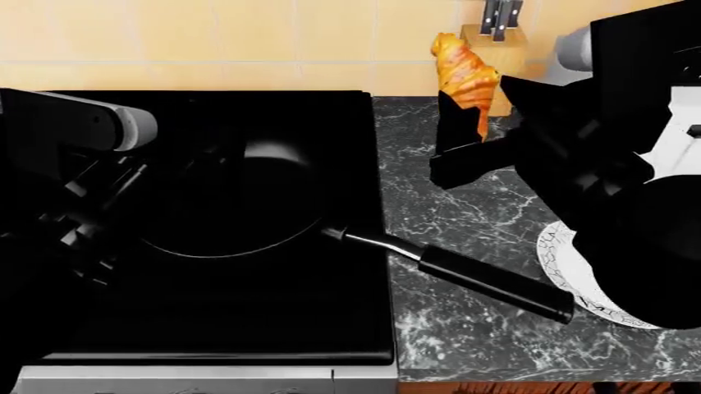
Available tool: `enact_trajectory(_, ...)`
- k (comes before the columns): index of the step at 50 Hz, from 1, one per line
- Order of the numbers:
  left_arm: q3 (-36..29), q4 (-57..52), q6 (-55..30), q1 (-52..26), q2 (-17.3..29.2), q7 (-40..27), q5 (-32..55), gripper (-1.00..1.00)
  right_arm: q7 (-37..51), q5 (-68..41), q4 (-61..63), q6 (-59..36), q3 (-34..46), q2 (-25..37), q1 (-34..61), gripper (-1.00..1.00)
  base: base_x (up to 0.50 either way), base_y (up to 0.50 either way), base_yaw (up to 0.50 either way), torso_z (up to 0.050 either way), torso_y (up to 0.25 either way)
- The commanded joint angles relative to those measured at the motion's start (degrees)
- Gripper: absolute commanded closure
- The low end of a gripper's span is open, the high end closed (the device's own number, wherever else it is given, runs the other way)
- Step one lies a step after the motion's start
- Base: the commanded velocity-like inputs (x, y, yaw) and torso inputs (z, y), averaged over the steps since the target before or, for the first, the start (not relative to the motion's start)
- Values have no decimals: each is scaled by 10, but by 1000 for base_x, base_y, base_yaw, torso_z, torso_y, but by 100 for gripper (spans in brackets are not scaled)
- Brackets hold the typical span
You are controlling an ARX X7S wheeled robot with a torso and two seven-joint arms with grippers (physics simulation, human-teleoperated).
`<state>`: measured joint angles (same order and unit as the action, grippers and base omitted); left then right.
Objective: Pick the croissant and place it on the pan. Then turn on the stove to warm the croissant.
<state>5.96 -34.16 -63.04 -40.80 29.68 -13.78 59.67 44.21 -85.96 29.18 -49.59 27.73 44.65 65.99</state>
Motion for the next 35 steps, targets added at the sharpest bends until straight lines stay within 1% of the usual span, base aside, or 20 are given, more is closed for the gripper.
enact_trajectory(1,0,-2,3,3,2,-1,3,-100,0,5,6,-4,-1,1,3,100,0,500,0,0,0)
enact_trajectory(35,-13,2,5,-4,4,-9,8,-100,-11,10,5,7,-5,8,-7,100,0,500,0,0,0)
